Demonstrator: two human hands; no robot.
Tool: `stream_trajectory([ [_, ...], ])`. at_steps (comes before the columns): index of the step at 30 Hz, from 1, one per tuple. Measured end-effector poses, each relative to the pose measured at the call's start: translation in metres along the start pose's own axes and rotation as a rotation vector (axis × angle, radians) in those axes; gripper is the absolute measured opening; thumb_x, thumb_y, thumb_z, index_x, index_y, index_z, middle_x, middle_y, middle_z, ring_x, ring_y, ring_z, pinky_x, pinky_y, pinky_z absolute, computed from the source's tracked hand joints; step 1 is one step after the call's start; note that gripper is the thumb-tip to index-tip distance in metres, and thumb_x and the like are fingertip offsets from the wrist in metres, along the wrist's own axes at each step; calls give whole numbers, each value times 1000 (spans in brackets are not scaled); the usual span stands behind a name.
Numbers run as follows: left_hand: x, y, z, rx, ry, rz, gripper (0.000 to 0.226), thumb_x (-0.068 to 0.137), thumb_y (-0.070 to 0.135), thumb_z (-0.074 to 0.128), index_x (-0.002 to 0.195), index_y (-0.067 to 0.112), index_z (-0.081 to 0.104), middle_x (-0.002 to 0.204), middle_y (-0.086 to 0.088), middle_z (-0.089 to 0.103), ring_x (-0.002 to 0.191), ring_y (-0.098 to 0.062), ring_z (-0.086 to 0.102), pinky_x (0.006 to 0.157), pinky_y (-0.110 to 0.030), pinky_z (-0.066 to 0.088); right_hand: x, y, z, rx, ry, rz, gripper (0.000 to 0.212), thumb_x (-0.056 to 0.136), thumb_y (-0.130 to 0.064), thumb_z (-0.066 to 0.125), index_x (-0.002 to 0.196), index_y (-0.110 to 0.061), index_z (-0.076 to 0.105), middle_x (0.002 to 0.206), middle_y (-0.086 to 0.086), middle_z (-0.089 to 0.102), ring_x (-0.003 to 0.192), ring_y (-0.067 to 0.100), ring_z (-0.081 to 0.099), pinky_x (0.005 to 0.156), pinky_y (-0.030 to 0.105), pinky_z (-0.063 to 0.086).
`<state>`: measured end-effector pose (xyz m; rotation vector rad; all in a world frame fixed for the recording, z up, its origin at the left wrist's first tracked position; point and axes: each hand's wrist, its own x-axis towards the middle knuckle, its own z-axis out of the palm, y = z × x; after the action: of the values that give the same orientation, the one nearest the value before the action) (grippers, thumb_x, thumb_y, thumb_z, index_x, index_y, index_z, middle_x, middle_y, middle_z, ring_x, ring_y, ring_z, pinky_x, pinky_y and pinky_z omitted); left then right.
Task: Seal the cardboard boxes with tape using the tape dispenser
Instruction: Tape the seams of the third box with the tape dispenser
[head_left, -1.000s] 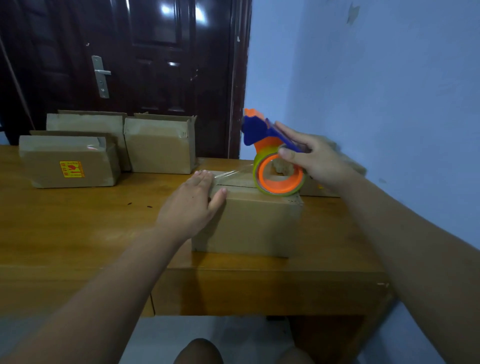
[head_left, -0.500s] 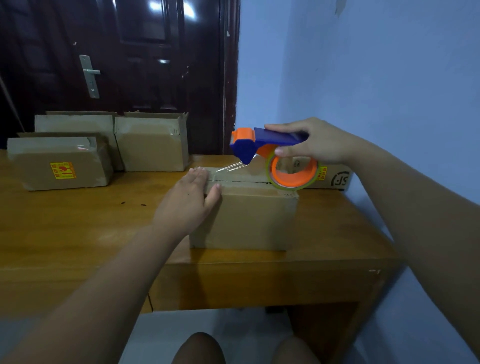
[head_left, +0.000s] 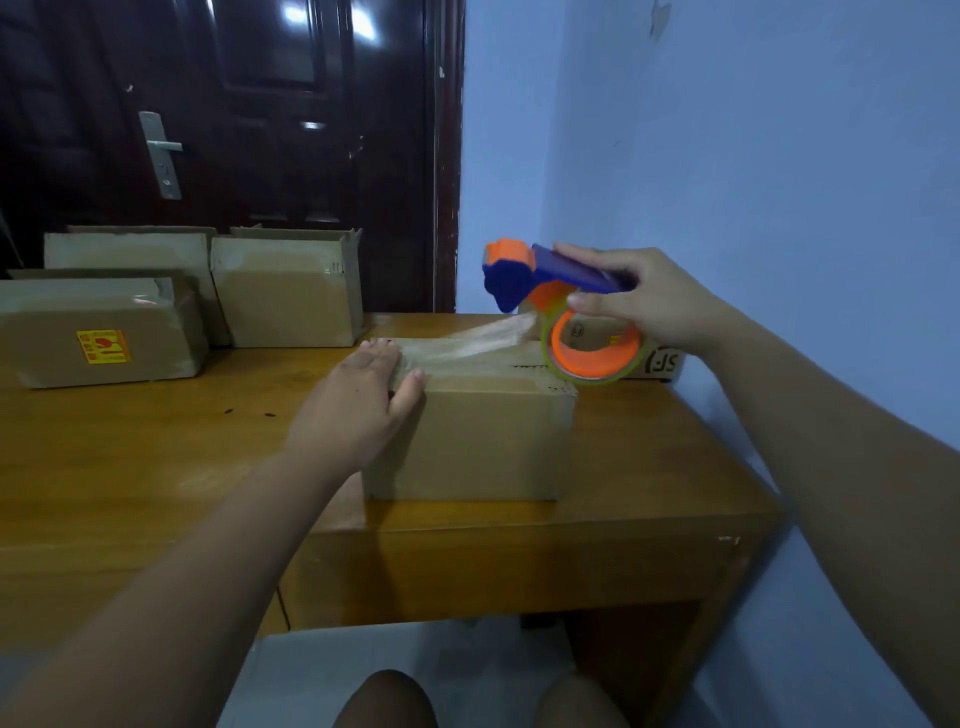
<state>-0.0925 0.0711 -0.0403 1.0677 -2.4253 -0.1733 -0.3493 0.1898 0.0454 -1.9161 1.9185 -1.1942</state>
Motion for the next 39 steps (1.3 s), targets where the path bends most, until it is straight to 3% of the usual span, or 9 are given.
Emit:
stream_trajectory([
  [8, 0, 0, 2, 2, 7, 13, 59, 99, 45, 28, 147, 12, 30, 153, -6, 30, 143, -18, 22, 113, -33, 21, -10, 11, -9, -111, -69, 7, 54, 84, -21, 71, 133, -32, 52, 132, -14, 52, 111, -4, 51, 84, 1, 37],
  [10, 0, -1, 2, 11, 5, 16, 58, 99, 45, 28, 147, 12, 31, 153, -6, 30, 143, -18, 22, 112, -33, 21, -10, 12, -10, -126, -73, 13, 54, 84, -23, 72, 133, -35, 52, 133, -13, 53, 114, 1, 51, 86, 4, 39],
  [14, 0, -1, 3, -4, 26, 12, 56, 99, 42, 31, 146, 12, 34, 152, -7, 32, 142, -18, 24, 113, -33, 21, -15, 21, -8, -231, -123, 60, 53, 80, -42, 72, 125, -57, 47, 127, -24, 56, 112, 0, 53, 95, 22, 40],
  [17, -1, -1, 3, -6, 29, 18, 55, 99, 40, 31, 145, 12, 35, 152, -7, 32, 142, -18, 24, 112, -33, 22, -22, 29, -2, -124, -86, 44, 53, 84, -31, 71, 127, -50, 46, 128, -24, 54, 116, -4, 52, 99, 21, 38],
  [22, 1, -2, 3, 0, 23, 14, 56, 99, 42, 30, 146, 13, 34, 152, -6, 32, 143, -18, 23, 112, -34, 22, -24, 38, 2, -73, -80, 46, 53, 83, -33, 69, 127, -50, 45, 131, -23, 52, 121, 1, 50, 104, 24, 38],
  [25, 1, -3, 3, 9, 25, 16, 55, 99, 42, 30, 146, 13, 34, 152, -6, 32, 142, -18, 23, 112, -33, 22, -28, 42, 6, -50, -67, 48, 53, 79, -38, 70, 123, -55, 46, 128, -28, 52, 120, -5, 50, 101, 19, 37],
  [29, 1, -3, 4, 0, 34, 24, 55, 99, 41, 32, 145, 12, 36, 151, -6, 33, 142, -18, 24, 113, -33, 22, -32, 46, 10, 33, -40, 57, 54, 77, -40, 69, 126, -49, 47, 126, -27, 53, 116, -9, 51, 98, 14, 40],
  [35, 1, -5, 5, 1, 49, 24, 54, 99, 41, 33, 144, 13, 38, 151, -5, 34, 141, -17, 25, 113, -31, 21, -38, 55, 16, 165, 11, 88, 55, 84, -24, 67, 132, -39, 46, 130, -23, 51, 111, -19, 48, 87, 4, 39],
  [39, 1, -4, 5, -12, 46, 43, 51, 99, 41, 32, 144, 18, 38, 152, -4, 33, 142, -16, 23, 112, -31, 21, -42, 64, 24, 192, 45, 96, 64, 78, -36, 70, 138, -34, 46, 131, -17, 55, 113, -7, 53, 89, 11, 41],
])
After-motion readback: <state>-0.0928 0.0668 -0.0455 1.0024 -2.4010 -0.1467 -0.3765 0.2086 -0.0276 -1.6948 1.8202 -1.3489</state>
